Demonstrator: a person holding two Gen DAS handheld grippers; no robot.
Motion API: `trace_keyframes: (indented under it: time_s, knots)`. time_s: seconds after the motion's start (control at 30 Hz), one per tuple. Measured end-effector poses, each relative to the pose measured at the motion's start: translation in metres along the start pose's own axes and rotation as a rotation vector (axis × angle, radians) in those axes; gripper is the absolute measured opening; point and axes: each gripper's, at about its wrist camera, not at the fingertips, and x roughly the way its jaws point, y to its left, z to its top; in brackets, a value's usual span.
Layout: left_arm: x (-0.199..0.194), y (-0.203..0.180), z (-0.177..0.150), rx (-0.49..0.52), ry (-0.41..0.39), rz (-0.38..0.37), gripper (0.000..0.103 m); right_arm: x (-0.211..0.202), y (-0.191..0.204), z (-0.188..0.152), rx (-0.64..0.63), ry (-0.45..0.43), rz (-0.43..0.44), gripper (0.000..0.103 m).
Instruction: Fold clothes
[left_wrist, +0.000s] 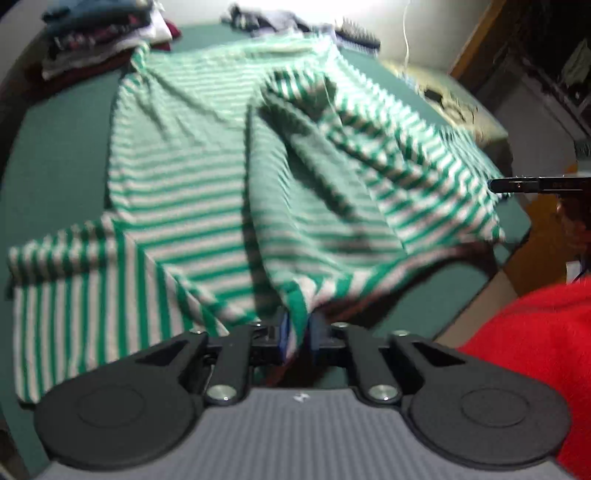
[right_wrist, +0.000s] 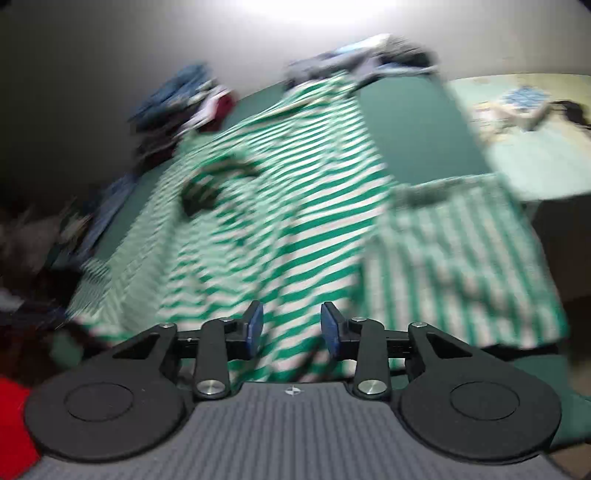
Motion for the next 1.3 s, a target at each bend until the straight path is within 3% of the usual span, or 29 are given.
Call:
trace_keyframes:
  time_s: [0.03, 0.13, 0.2, 0.37, 0.43, 0.47, 0.5, 0.57, 0.63, 0.77, 0.87, 0.9, 0.97, 1.03, 1.1, 1.17, 1.3]
  knots:
    - [-0.002, 0.007, 0.001, -0.023, -0.014, 0.016, 0.046, -0.004, -0.013, -0.001, 0.053, -0.027, -0.12, 0.039]
    - [-0.008, 0.026, 0.002, -0.091, -0.055, 0.064, 0.044, -0.009, -0.046, -0.012, 0.193, -0.052, -0.386, 0.04]
    - [-0.011, 0.039, 0.004, -0.136, -0.083, 0.096, 0.044, -0.007, -0.055, -0.02, 0.221, -0.041, -0.474, 0.04]
    - [-0.01, 0.069, -0.002, -0.216, -0.104, 0.189, 0.045, 0.008, -0.055, -0.027, 0.223, -0.108, -0.538, 0.049]
    - [-0.01, 0.068, -0.004, -0.184, -0.117, 0.22, 0.052, 0.017, -0.047, -0.026, 0.161, -0.117, -0.575, 0.038]
    - [-0.009, 0.067, -0.004, -0.164, -0.115, 0.242, 0.052, 0.018, -0.043, -0.026, 0.121, -0.123, -0.579, 0.02]
    - [-0.008, 0.065, -0.005, -0.132, -0.115, 0.27, 0.053, 0.02, -0.04, -0.024, 0.097, -0.117, -0.586, 0.012]
    - [-0.007, 0.063, -0.009, -0.082, -0.117, 0.314, 0.061, 0.021, -0.036, -0.021, 0.05, -0.102, -0.622, 0.01]
    - [-0.009, 0.072, -0.014, -0.101, -0.118, 0.315, 0.067, 0.018, -0.039, -0.022, 0.027, -0.093, -0.687, 0.01]
    - [-0.015, 0.092, -0.026, -0.154, -0.134, 0.307, 0.073, 0.017, -0.046, -0.021, 0.038, -0.089, -0.73, 0.009]
    - [-0.017, 0.09, -0.027, -0.122, -0.137, 0.334, 0.073, 0.023, -0.034, -0.012, 0.032, -0.099, -0.805, 0.018]
    - [-0.018, 0.09, -0.027, -0.113, -0.143, 0.359, 0.072, 0.021, -0.024, -0.008, 0.039, -0.137, -0.844, 0.033]
    - [-0.023, 0.096, -0.031, -0.128, -0.171, 0.402, 0.07, 0.019, 0.006, 0.0, 0.008, -0.231, -0.9, 0.051]
    - [-0.024, 0.109, -0.034, -0.18, -0.174, 0.42, 0.071, 0.021, 0.038, 0.004, -0.045, -0.286, -0.785, 0.055]
    - [-0.024, 0.118, -0.036, -0.222, -0.178, 0.395, 0.073, 0.029, 0.072, 0.007, -0.12, -0.284, -0.6, 0.053]
    - [-0.024, 0.117, -0.037, -0.216, -0.187, 0.371, 0.067, 0.045, 0.109, 0.008, -0.207, -0.255, -0.417, 0.053]
    - [-0.024, 0.112, -0.04, -0.238, -0.215, 0.322, 0.025, 0.074, 0.167, -0.005, -0.331, -0.213, -0.221, 0.054]
